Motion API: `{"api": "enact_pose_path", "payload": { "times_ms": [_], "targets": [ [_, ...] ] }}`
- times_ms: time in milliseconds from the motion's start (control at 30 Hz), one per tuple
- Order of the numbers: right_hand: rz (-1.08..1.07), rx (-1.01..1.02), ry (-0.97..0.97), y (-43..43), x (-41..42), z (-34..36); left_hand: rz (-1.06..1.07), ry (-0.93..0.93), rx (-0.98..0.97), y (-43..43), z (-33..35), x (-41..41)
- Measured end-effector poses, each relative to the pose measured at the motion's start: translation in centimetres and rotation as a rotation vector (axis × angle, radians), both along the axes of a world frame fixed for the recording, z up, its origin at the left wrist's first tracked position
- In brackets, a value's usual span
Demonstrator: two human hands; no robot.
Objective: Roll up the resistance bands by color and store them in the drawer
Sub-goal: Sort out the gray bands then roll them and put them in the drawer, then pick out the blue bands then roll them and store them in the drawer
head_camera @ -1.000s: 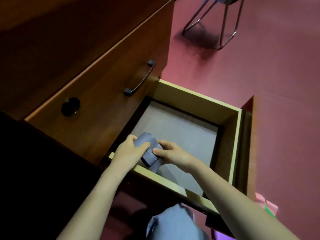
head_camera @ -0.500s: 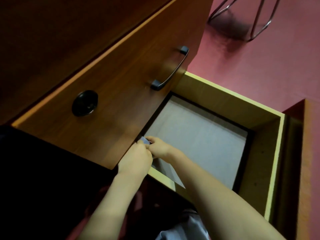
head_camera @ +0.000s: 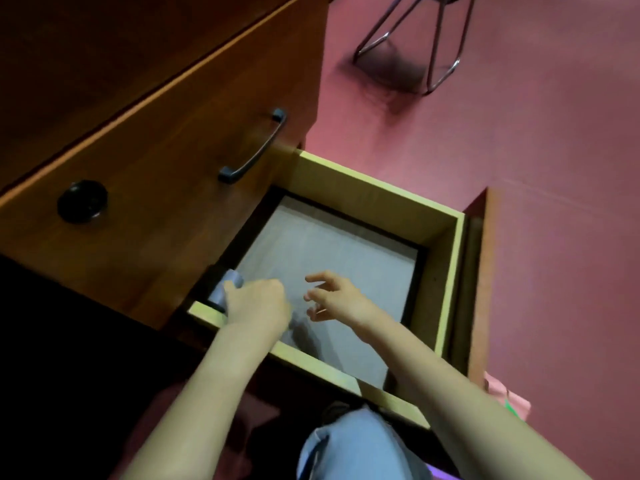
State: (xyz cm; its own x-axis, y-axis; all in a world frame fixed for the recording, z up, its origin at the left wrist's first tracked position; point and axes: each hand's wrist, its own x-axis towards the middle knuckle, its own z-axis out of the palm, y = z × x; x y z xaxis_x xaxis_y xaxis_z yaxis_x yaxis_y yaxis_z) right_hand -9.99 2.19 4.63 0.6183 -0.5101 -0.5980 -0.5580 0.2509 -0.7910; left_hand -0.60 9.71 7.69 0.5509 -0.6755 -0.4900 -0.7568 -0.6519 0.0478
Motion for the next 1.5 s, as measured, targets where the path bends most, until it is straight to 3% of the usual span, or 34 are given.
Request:
{"api": "enact_pose_path", "payload": {
  "times_ms": [100, 233, 300, 467, 667, 1000, 1200, 1500],
  "targets": [
    [-0.113, -0.101, -0.118, -0.1, -6.2, 3.2, -0.144, 0.165, -0.353, -1.5, 4.0, -8.2],
    [-0.286, -0.29, -0.145, -0.7, -17.7, 7.2, -0.254, 0.594, -0.681, -3.0, 5.4, -17.9],
    [-0.297, -0.258, -0.07, -1.0, -23.2, 7.9, -0.354, 0.707, -0.631, -3.8, 4.7, -22.0],
    [-0.537, -0.144, 0.161, -1.1, -34.9, 4.3, -0.508, 0.644, -0.426, -5.1, 1.3, -30.3],
    [-0.855, -0.039, 0.202, -1.5, -42.3, -2.8, -0.292, 0.714, -0.239, -7.1, -6.8, -34.8],
    [-0.972, 0.153, 0.299, -2.1, -47.2, -15.6, 0.152, 0.904, -0.075, -10.2, -24.1, -39.5],
    [-1.057, 0.234, 0.314, 0.5, -48.5, -22.5, 0.11, 0.76, 0.014, -10.6, -32.8, -41.7],
    [-1.012, 0.214, 0.312, -0.9, -49.4, -29.6, 0.113, 0.583, -0.036, -11.4, -40.6, -43.1]
  ]
}}
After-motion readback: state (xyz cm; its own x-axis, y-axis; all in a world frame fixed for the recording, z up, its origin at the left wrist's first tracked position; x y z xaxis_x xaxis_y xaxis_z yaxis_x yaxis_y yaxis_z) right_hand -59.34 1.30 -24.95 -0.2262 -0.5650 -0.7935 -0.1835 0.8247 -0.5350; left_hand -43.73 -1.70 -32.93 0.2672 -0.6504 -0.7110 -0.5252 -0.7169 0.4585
